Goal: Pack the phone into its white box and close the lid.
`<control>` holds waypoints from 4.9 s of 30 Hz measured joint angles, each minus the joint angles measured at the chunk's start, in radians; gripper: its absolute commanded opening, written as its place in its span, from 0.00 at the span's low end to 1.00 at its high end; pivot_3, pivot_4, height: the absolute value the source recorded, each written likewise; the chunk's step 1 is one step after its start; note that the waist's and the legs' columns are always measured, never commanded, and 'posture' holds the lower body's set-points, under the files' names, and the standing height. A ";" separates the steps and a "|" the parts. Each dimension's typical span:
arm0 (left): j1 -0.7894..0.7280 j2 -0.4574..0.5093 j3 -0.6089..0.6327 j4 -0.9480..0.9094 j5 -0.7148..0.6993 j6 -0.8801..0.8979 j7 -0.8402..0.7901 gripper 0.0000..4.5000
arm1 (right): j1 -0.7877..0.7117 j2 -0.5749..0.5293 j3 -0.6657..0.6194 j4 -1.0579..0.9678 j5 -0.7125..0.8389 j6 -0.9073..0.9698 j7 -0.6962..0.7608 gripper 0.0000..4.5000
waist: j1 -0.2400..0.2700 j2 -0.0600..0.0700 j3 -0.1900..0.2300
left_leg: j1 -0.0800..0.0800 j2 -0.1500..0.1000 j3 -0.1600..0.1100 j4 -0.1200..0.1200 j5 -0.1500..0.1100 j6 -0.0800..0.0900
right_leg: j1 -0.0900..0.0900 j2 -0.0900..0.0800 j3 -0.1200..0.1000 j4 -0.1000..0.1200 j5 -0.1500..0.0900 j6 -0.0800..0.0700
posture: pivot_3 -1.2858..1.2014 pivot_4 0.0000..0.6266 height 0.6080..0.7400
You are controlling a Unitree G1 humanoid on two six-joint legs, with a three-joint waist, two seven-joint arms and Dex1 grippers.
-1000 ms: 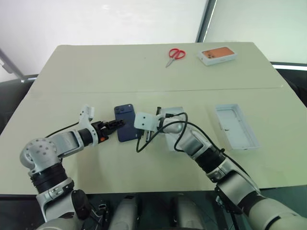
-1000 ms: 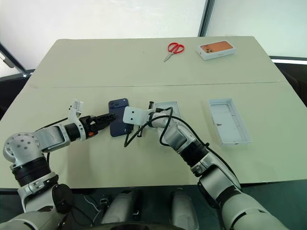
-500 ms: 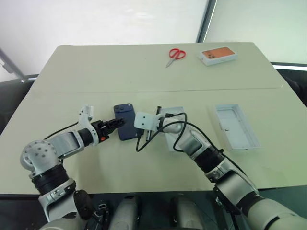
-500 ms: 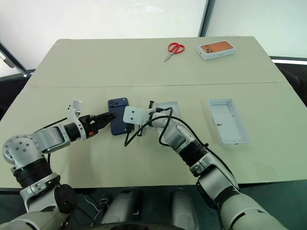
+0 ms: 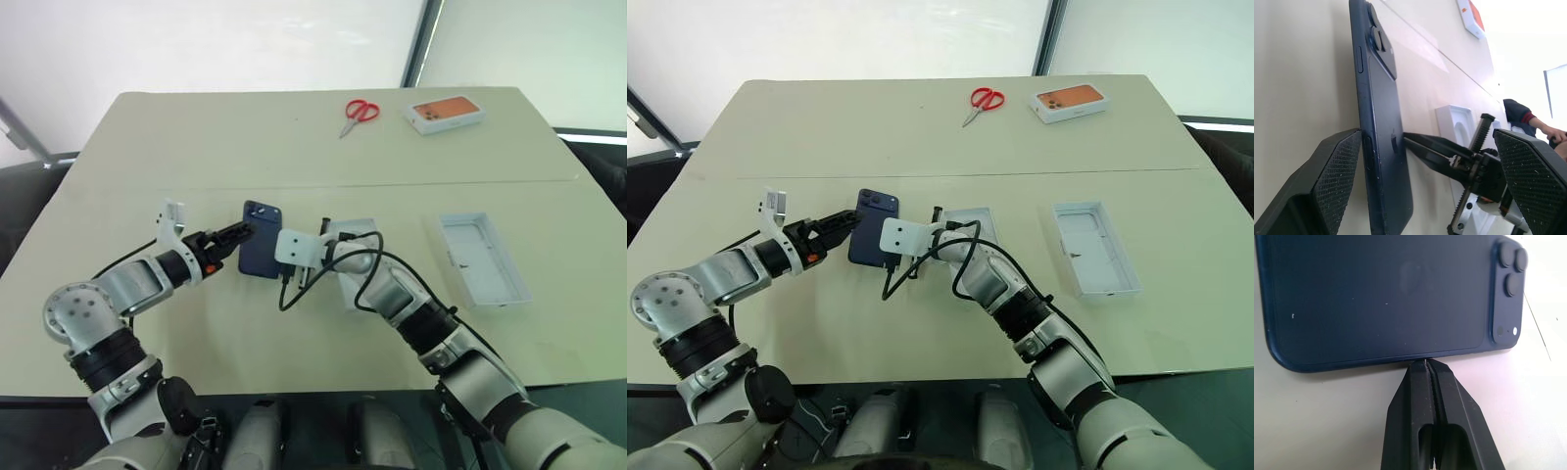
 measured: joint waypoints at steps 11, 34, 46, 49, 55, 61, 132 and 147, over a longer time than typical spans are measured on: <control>0.015 0.010 -0.002 0.003 0.004 0.000 0.014 1.00 | 0.003 0.003 -0.004 0.000 -0.001 -0.002 0.000 0.01 | 0.000 0.000 0.000 | 0.000 0.000 0.000 0.000 0.000 0.000 | 0.000 0.000 0.000 0.000 0.000 0.000 | 0.52 0.24 0.68; 0.052 0.183 -0.193 0.036 0.127 -0.057 -0.054 1.00 | -0.023 -0.050 0.025 0.008 -0.075 -0.080 0.001 0.01 | -0.005 0.000 0.000 | 0.000 0.000 0.000 -0.002 0.000 -0.001 | -0.001 0.000 0.000 0.000 0.000 0.000 | 0.52 0.24 0.68; 0.051 0.077 -0.187 -0.011 0.131 -0.028 -0.034 1.00 | -0.023 -0.004 0.022 0.045 -0.075 -0.110 0.011 0.01 | 0.000 0.000 0.000 | 0.001 0.000 0.000 -0.002 0.000 -0.001 | 0.001 0.000 0.000 -0.001 0.000 0.000 | 0.52 0.24 0.68; 0.057 0.045 -0.160 -0.025 0.126 -0.028 -0.017 1.00 | -0.020 -0.002 0.012 0.046 -0.073 -0.109 0.015 0.01 | 0.002 0.000 0.000 | 0.002 0.000 0.000 -0.002 0.000 -0.001 | 0.002 0.000 0.000 -0.002 0.000 0.000 | 0.52 0.24 0.68; 0.050 -0.046 -0.132 -0.001 0.059 -0.003 0.000 1.00 | -0.010 0.024 0.012 0.045 -0.059 -0.115 0.025 0.01 | -0.003 -0.001 0.000 | 0.002 0.000 0.000 -0.002 0.000 -0.001 | 0.002 0.000 0.000 -0.001 0.000 0.000 | 0.52 0.24 0.68; 0.043 -0.045 -0.118 0.013 0.030 0.007 0.032 1.00 | -0.006 0.028 0.011 0.044 -0.058 -0.116 0.027 0.01 | -0.005 -0.001 0.000 | 0.002 0.001 0.000 -0.002 0.000 -0.001 | 0.001 0.001 0.000 -0.001 0.000 0.000 | 0.52 0.24 0.68; -0.059 -0.365 -0.246 0.108 -0.105 -0.177 0.373 0.00 | 0.312 -0.576 -0.468 -0.523 0.394 0.191 0.336 0.00 | 0.007 -0.011 0.004 | 0.004 0.001 0.000 -0.012 0.004 -0.006 | 0.001 0.000 0.000 -0.005 0.000 -0.001 | 0.52 0.24 0.68; -0.060 -0.364 -0.399 0.229 -0.219 -0.252 0.424 0.00 | 0.319 -0.577 -0.459 -0.501 0.394 0.175 0.302 0.00 | 0.009 -0.011 0.004 | 0.004 0.001 0.000 -0.012 0.004 -0.006 | 0.001 0.000 0.000 -0.005 0.000 -0.001 | 0.52 0.24 0.68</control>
